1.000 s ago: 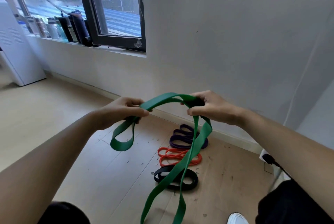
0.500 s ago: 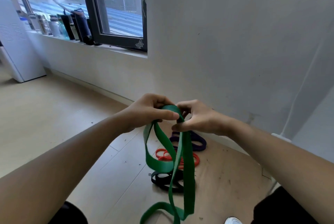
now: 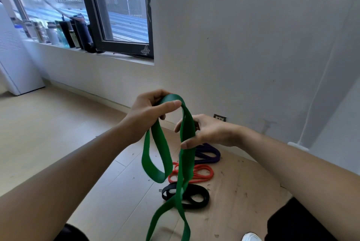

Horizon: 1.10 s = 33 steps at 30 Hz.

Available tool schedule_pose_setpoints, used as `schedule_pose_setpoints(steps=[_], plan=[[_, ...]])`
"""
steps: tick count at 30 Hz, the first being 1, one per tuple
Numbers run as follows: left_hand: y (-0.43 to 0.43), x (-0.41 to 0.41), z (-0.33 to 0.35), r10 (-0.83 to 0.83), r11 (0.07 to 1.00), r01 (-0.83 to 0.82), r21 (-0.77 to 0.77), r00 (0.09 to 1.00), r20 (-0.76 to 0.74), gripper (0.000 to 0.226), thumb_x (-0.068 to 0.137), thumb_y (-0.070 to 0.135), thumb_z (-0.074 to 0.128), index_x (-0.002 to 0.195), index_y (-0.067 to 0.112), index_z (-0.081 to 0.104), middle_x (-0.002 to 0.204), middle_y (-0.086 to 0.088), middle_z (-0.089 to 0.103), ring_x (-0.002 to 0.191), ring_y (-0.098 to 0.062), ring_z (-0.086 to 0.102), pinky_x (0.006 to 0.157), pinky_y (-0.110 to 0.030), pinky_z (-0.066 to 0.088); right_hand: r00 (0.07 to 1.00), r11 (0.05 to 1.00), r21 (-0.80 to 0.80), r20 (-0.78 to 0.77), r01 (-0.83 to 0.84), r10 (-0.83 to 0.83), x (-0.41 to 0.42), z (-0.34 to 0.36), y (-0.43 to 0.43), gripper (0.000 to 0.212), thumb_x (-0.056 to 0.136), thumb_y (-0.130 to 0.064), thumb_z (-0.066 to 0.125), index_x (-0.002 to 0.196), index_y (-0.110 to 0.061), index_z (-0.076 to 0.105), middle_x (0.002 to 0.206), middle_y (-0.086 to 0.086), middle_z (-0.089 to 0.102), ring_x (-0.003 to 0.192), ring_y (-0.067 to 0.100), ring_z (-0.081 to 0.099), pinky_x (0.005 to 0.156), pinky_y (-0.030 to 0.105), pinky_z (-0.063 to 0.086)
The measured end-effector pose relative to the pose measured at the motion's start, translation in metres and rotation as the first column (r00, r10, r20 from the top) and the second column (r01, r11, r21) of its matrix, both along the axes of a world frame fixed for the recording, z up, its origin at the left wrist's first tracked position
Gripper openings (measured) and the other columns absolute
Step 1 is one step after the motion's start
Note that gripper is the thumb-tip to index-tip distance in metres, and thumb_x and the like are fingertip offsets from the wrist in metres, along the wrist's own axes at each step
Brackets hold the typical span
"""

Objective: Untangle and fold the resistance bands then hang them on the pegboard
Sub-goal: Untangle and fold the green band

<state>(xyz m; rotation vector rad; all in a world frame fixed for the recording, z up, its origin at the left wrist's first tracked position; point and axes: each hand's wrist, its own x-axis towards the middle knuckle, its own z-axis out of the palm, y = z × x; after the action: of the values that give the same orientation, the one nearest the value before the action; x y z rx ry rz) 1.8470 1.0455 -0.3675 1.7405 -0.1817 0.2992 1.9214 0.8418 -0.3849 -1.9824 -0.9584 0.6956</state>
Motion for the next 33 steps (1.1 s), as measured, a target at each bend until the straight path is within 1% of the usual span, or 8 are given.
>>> schedule_pose_setpoints(steps=[4,8,11,17,20,25,30,33], plan=[[0.01,0.0,0.006,0.044,0.998,-0.044,-0.05,0.999,0.018,0.033,0.073,0.044,0.079,0.094,0.019,0.075,0.065,0.009,0.055,0.06,-0.011,0.05,0.066,-0.03,0.04,0.998,0.992,0.121,-0.04,0.047,-0.043,0.002,0.006,-0.002,0.024,0.091,-0.015,0.074,0.107,0.001,0.064,0.101,0.015,0.067,0.095,0.023,0.067,0.088,0.031,0.056],[0.027,0.001,0.009,0.041,0.997,-0.04,-0.064,0.999,0.015,0.038,0.071,0.047,0.081,0.095,0.017,0.075,0.06,0.009,0.048,0.053,-0.007,0.045,0.065,-0.03,0.038,0.998,0.971,0.237,-0.063,0.038,-0.023,0.003,0.017,-0.006,0.008,0.097,-0.012,0.065,0.089,-0.01,0.066,0.08,0.003,0.057,0.074,0.012,0.056,0.072,0.026,0.048],[0.041,0.0,0.006,0.006,1.0,-0.005,0.024,1.0,-0.007,0.053,0.059,0.063,0.085,0.091,0.021,0.077,0.06,0.01,0.051,0.054,-0.006,0.046,0.063,-0.025,0.04,0.996,0.95,0.299,-0.056,0.088,-0.075,0.005,0.026,-0.012,0.009,0.098,-0.005,0.06,0.1,-0.003,0.069,0.079,0.004,0.061,0.074,0.013,0.061,0.068,0.025,0.052],[0.052,-0.004,0.005,-0.085,0.979,0.104,0.177,0.99,-0.113,0.049,0.068,0.058,0.083,0.088,0.015,0.074,0.062,0.008,0.054,0.058,-0.008,0.051,0.056,-0.015,0.045,0.989,0.971,0.237,0.136,0.023,-0.057,0.007,0.035,-0.019,0.021,0.097,-0.006,0.064,0.116,0.001,0.07,0.086,0.011,0.069,0.079,0.02,0.068,0.074,0.029,0.059],[0.046,-0.007,0.005,-0.127,0.962,0.163,0.221,0.977,-0.169,0.033,0.077,0.033,0.085,0.095,0.009,0.072,0.07,0.007,0.064,0.067,-0.014,0.057,0.063,-0.019,0.053,0.989,0.977,0.211,0.146,-0.012,-0.02,0.003,0.032,-0.014,0.018,0.098,-0.007,0.063,0.113,-0.001,0.071,0.081,0.004,0.067,0.074,0.014,0.065,0.066,0.022,0.053],[0.037,-0.006,0.007,-0.155,0.926,0.22,0.306,0.962,-0.223,0.052,0.063,0.042,0.088,0.106,0.018,0.072,0.076,-0.004,0.066,0.07,-0.02,0.063,0.07,-0.026,0.056,0.986,0.992,0.085,0.148,-0.093,0.08,0.0,0.028,-0.013,0.014,0.1,-0.011,0.061,0.108,-0.008,0.071,0.082,0.003,0.063,0.072,0.014,0.058,0.065,0.022,0.048],[0.033,-0.008,0.01,-0.161,0.922,0.242,0.304,0.95,-0.269,0.069,0.064,0.019,0.089,0.126,0.024,0.059,0.087,-0.005,0.074,0.083,-0.023,0.075,0.072,-0.031,0.061,0.994,0.997,0.059,0.1,-0.055,0.049,0.006,0.029,-0.019,0.02,0.1,-0.009,0.061,0.117,-0.001,0.07,0.097,0.013,0.07,0.085,0.016,0.067,0.074,0.024,0.054],[0.021,-0.009,0.009,-0.135,0.879,0.217,0.424,0.967,-0.215,0.048,0.074,0.015,0.086,0.117,0.023,0.066,0.091,-0.001,0.075,0.083,-0.017,0.074,0.07,-0.028,0.059,0.992,0.999,0.035,0.12,-0.04,0.035,0.008,0.026,-0.017,0.021,0.1,-0.008,0.062,0.117,0.0,0.07,0.1,0.018,0.072,0.087,0.018,0.07,0.078,0.032,0.058]])
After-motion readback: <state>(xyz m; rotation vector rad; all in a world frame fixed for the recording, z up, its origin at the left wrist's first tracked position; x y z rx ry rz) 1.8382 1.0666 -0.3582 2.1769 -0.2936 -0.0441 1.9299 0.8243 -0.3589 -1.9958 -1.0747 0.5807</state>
